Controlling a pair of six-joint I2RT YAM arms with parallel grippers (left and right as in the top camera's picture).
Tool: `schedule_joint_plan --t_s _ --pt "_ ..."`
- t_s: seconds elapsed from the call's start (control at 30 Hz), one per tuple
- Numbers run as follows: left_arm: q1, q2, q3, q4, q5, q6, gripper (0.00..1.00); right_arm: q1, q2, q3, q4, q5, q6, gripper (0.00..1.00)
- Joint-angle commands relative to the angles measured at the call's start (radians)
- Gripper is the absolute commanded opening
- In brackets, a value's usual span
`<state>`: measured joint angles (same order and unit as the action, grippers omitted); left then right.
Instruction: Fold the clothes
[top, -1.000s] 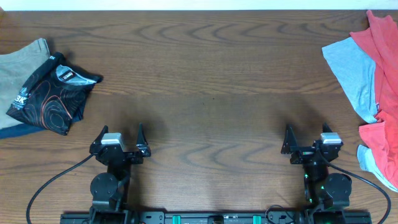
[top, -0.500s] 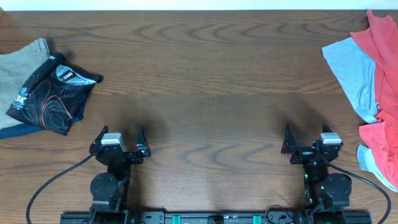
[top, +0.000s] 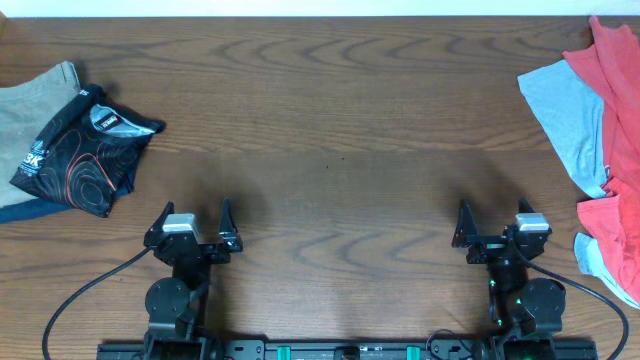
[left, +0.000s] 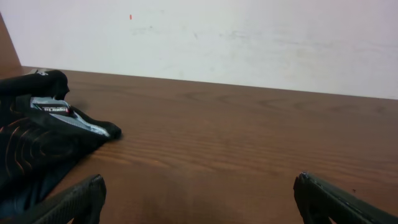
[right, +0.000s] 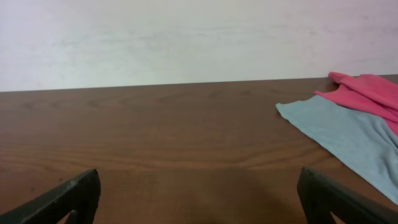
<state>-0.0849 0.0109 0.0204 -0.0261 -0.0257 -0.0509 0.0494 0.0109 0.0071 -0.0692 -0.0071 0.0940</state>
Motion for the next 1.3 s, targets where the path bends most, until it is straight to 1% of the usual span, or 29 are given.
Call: schedule_joint_plan --t_s 0.0,0.6,0.7,1.0,1.1,1.27 --pt "0.005 -0.008 -0.016 -0.042 -0.008 0.010 0.98 0.002 -0.006 -0.002 -0.003 0.003 -0.013 0.99" --pt "0.005 -0.008 -0.016 -0.043 -0.008 0.008 0.98 0.002 -0.006 -0.002 -0.003 0.000 -0.013 0.99" --pt "0.005 -0.008 -0.016 -0.040 -0.009 -0.038 0.98 0.002 -0.005 -0.002 -0.003 -0.023 0.006 0.99" --pt "0.005 -0.002 0.021 -0.053 -0.009 -0.040 0.98 0.002 0.038 0.001 -0.006 -0.015 0.006 0.99" --pt "0.005 0.024 0.060 -0.084 -0.009 -0.040 0.98 0.002 0.075 0.030 -0.049 -0.007 0.006 0.99" --pt "0.005 0.121 0.176 -0.230 -0.007 -0.040 0.98 0.002 0.180 0.146 -0.171 0.024 0.006 0.99"
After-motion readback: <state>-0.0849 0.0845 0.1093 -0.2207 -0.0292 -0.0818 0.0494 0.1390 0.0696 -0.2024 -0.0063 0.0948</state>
